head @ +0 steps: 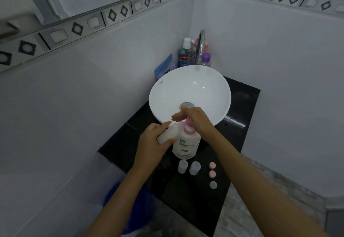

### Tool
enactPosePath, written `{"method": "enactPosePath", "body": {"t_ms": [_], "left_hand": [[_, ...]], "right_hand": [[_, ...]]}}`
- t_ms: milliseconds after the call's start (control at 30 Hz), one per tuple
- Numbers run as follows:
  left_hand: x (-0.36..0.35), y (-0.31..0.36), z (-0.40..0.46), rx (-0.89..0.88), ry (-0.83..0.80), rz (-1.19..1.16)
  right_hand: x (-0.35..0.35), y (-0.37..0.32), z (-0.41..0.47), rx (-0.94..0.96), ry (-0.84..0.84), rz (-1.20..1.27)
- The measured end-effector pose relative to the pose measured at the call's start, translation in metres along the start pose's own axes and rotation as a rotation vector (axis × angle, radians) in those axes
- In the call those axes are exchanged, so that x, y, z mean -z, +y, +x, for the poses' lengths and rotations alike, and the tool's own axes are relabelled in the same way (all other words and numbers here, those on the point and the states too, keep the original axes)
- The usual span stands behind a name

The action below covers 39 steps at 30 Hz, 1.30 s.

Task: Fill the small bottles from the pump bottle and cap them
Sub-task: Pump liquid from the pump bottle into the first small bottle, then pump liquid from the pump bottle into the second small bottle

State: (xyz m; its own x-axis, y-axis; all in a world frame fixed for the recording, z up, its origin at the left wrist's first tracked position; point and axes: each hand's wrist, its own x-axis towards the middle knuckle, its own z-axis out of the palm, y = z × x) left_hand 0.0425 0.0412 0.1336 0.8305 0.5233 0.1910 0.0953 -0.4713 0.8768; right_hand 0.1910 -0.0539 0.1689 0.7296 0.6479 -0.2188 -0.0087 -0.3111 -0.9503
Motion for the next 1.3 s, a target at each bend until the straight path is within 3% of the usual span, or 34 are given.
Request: {"method": "enactPosePath", "body": {"t_ms": [367,533,700,867,1200,1300], "left_hand": [[-0.006,-0.005,0.004,-0.034,0.015,0.107],[0.004,-0.006,-0.002,0.035,0.019,-0.006],[-0.008,-0.025,-0.021,0.184,-0.108,-0.034],[-0.028,-0.058,-0.04,0.33,-0.261,0.039],[-0.04,-0.091,-0.049,0.398,-0.347,0.138],[-0.041,-0.09,-0.052,0.321,-0.305,0.19]], "right_hand": [[0.001,0.001,0.002,-0.007,0.016,-0.042],[0.0,-0.003,-0.001,-0.011,0.009,-0.009],[0.002,-0.012,-0.008,-0.018,-0.017,0.244],[0.0,-0.002,-0.006,0.001,0.04,0.15],[-0.002,0.001,-0.003,-0.029,0.03,0.113],[-0.002,0.0,-0.005,-0.035,0.025,0.104]]}}
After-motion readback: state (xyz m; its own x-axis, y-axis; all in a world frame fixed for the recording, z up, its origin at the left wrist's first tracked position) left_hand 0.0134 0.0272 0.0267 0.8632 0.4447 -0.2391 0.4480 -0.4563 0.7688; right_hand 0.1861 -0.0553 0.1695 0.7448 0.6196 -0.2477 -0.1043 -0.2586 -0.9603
